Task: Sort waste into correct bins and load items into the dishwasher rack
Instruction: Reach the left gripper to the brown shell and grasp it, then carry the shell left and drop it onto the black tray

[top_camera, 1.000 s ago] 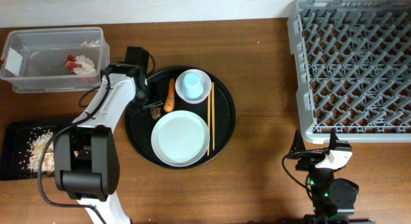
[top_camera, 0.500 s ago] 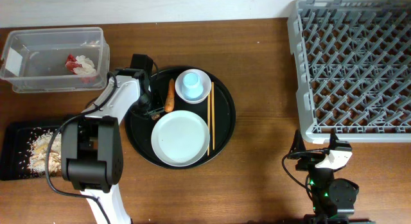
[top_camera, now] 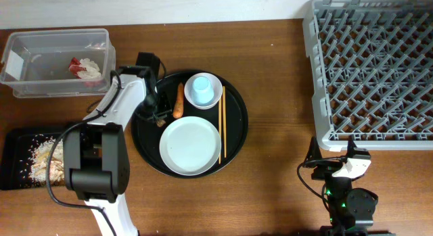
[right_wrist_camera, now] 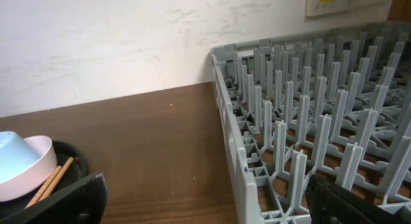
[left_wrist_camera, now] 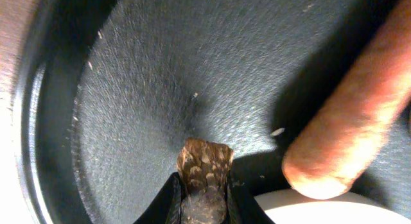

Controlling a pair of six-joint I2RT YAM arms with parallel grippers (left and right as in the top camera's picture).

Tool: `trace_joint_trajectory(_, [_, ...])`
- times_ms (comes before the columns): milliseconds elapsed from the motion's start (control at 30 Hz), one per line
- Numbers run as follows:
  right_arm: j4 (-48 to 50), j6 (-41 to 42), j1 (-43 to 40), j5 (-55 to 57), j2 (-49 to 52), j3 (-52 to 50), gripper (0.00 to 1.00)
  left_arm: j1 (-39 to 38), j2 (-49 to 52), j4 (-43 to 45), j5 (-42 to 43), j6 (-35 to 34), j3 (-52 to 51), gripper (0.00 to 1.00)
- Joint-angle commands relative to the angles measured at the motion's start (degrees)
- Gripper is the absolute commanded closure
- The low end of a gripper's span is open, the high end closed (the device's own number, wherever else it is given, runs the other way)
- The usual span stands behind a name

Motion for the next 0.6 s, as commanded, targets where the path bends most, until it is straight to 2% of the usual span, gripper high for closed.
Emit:
trace_joint_trajectory(0, [-0.5, 0.46, 0.31, 0.94, -0.33, -0.2, 0.02, 1.92, -2.73, -3.02, -2.82, 0.2, 5.25, 0.93])
trace_joint_trajectory(200, [-0.5, 0.46, 0.31, 0.94, -0.33, -0.2, 0.02, 9.64, -6.01, -9.42, -10.08, 0.2, 11.96, 0.92])
trace_joint_trajectory(300, [-0.5, 0.46, 0.31, 0.94, -0.33, -0.2, 0.02, 17.03, -6.8, -10.58, -11.58, 0.17, 13.4, 0.88])
trace_joint_trajectory(567, [-0.5, 0.46, 0.31, 0.92, -0.33, -0.2, 0.02, 35.36, -6.75, -11.02, -11.37, 0.13, 13.05, 0.87])
